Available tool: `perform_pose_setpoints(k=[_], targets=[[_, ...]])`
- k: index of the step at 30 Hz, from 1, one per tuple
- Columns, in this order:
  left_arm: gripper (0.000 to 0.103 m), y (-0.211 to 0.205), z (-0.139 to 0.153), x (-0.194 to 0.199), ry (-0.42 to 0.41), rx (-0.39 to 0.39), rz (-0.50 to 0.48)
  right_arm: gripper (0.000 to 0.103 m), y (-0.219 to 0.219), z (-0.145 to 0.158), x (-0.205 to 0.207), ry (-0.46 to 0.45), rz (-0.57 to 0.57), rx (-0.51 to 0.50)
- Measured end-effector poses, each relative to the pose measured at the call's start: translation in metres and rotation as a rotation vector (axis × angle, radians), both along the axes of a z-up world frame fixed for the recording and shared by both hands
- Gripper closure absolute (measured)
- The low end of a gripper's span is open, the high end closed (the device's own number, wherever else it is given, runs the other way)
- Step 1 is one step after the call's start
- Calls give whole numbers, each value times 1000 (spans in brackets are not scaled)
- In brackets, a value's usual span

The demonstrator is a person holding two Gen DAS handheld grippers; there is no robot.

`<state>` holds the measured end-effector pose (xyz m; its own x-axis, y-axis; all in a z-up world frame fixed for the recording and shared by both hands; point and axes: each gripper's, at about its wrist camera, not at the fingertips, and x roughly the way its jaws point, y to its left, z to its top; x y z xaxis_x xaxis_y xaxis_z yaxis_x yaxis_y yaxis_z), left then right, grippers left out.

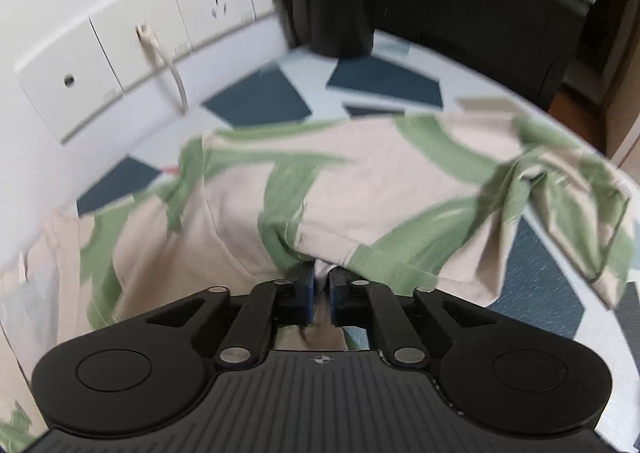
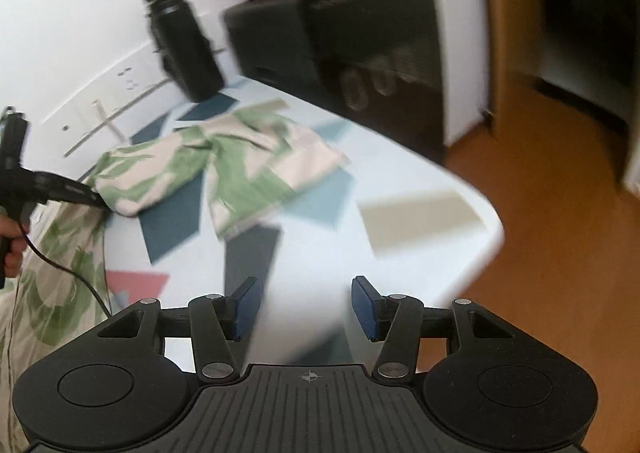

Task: Fold clothes

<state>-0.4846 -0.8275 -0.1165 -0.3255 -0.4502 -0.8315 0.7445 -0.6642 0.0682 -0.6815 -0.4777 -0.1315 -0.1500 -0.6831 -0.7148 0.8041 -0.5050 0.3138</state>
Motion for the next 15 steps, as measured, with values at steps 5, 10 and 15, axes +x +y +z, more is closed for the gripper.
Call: perform_pose_setpoints(k=[5,10,15], targets=[[99,-6,14,14,69,23,-20,56,51,-14,31,43,-222,98],[99,-4,23,21,123,52,-33,55,99,-35,68,-118,-287,94],[99,-5,26,16,148,41,-20,49,94,-53,115,-207,-107,15]])
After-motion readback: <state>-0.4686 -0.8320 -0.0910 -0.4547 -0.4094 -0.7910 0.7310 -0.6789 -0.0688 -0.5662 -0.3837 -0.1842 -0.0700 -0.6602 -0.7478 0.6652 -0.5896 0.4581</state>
